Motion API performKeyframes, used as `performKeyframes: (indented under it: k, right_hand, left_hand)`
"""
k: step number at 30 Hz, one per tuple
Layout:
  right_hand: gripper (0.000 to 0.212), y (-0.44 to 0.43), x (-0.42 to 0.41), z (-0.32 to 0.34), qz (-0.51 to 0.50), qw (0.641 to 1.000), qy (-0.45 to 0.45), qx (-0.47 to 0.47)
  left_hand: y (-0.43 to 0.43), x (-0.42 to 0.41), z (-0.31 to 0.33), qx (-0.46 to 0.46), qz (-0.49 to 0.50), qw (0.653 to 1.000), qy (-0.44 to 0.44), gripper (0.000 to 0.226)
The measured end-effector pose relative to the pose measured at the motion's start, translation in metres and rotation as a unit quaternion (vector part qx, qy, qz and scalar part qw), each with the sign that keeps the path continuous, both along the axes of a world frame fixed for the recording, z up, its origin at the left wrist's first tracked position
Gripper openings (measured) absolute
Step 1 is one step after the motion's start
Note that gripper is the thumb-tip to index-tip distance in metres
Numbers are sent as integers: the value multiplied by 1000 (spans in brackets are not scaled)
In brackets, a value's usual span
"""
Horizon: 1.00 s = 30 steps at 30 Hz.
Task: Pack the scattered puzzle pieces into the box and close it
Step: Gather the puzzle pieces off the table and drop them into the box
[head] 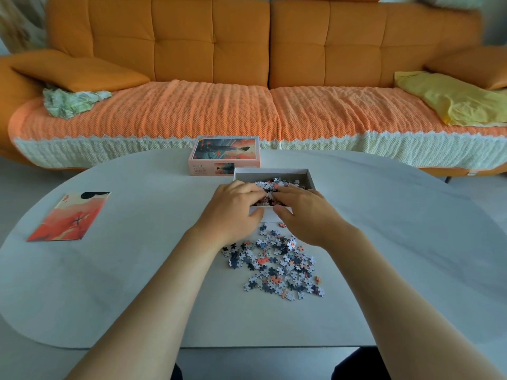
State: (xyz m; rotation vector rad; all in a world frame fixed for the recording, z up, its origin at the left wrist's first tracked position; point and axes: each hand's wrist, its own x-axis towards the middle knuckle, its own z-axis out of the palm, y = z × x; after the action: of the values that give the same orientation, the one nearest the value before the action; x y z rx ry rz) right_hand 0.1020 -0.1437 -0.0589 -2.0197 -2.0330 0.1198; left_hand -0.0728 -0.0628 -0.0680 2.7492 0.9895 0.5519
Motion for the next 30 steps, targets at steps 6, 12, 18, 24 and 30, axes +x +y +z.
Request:
performKeyframes:
  k: [6,12,18,24,30]
  right_hand:
    - [26,-8,2,6,25,986,39,163]
    - [30,-29,-8,10,70,996,40,39]
    - [45,-35,-13,-3,69,995,11,-75]
    - [40,-52,-2,7,4,992,117,-43]
    - [47,-74,14,25,-8,985,77,-154]
  left_hand:
    - [-8,-9,3,57,-3,995,-79,28]
    - [-35,-26,1,7,-27,997,-71,15]
    - [-57,-25,-13,-44,-70,996,33,45]
    - [-62,-26,-4,-125,-55,990,-12,43]
    - [-68,-38,-9,-115,-73,982,132,113]
